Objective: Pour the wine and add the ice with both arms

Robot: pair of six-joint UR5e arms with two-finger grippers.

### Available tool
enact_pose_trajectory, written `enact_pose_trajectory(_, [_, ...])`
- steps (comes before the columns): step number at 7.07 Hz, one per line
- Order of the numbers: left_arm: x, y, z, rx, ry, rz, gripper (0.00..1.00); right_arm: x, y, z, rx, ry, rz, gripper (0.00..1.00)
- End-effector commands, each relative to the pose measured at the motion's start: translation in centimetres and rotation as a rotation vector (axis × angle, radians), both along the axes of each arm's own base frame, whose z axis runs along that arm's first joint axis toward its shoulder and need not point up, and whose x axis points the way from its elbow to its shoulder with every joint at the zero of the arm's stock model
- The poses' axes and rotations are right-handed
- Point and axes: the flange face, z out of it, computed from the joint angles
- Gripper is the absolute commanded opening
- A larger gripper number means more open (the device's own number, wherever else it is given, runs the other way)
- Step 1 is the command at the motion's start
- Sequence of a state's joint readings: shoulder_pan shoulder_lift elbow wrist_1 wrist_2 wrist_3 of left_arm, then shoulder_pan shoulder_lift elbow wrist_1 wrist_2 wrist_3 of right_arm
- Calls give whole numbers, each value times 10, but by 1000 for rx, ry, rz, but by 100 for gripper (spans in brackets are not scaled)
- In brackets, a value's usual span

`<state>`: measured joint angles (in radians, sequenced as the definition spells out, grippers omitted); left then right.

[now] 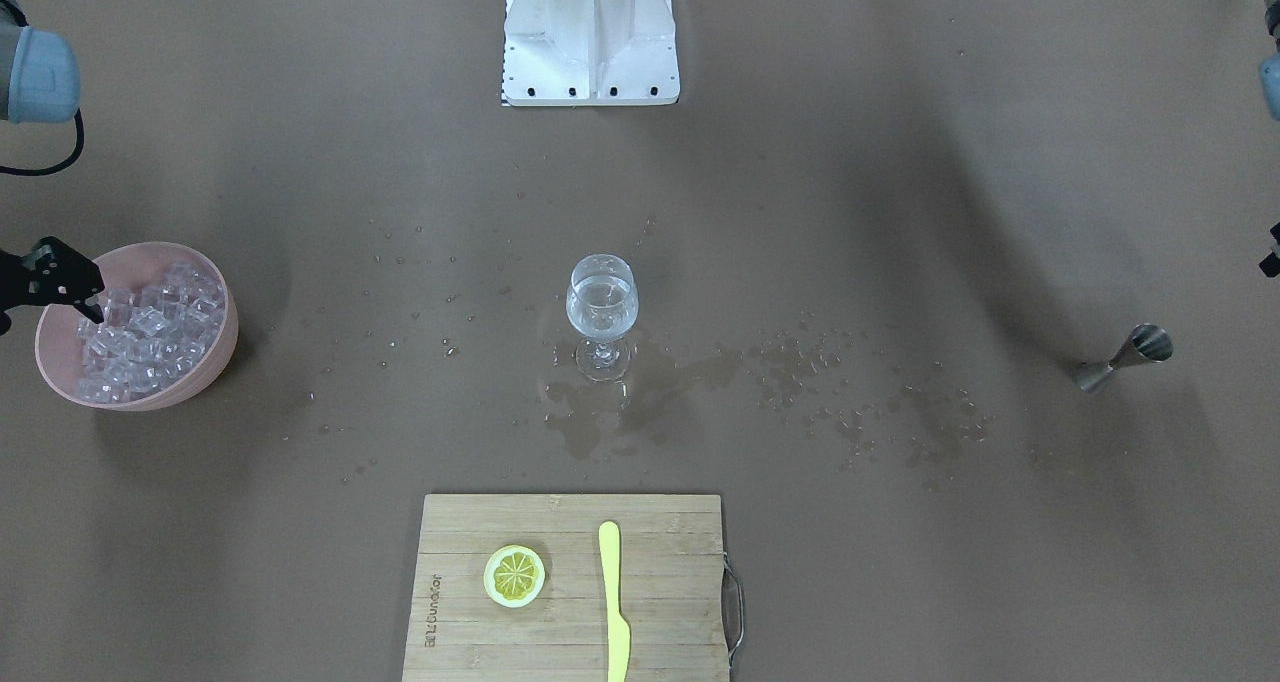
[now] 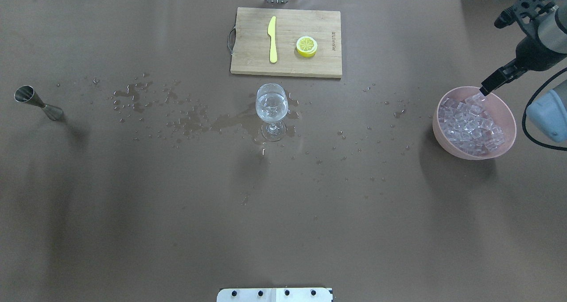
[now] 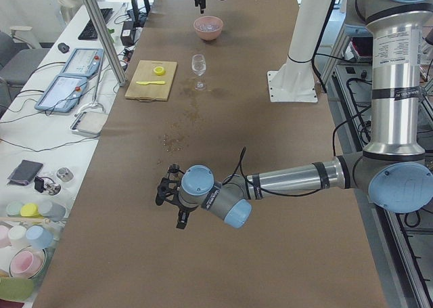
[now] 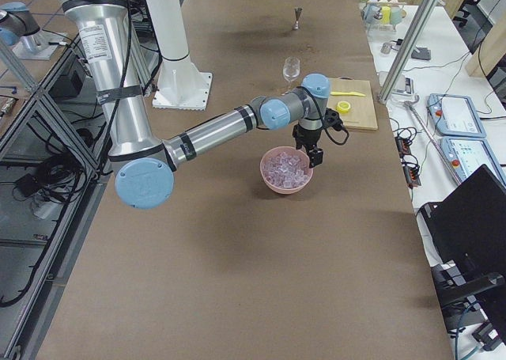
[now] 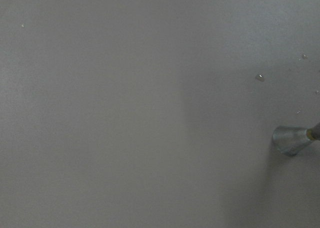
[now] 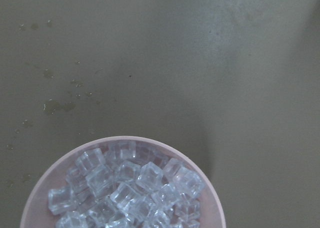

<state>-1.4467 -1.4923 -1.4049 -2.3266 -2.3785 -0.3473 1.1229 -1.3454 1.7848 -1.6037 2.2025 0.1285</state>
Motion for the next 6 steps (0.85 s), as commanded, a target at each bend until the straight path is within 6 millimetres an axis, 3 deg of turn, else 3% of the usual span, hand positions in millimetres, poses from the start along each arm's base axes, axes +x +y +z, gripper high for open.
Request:
enact_pose_trajectory(1, [1,-7,-10,-126,129,49,98,-41,19,5,-48,-17,-58,100])
enact_pose_trajectory(2, [-3,-8,-13,-124,128,37,98,-45,35,28,-84,-8,-88,100])
enact_pose_trajectory(4, [-3,-4,-10,-128,128,37,98,-74,47,30,-99,-15,-145,100])
enact_pose_trajectory(6, [-4,-3,-8,-133,128,36,98,-82,44,34,-101,-3,-152,100])
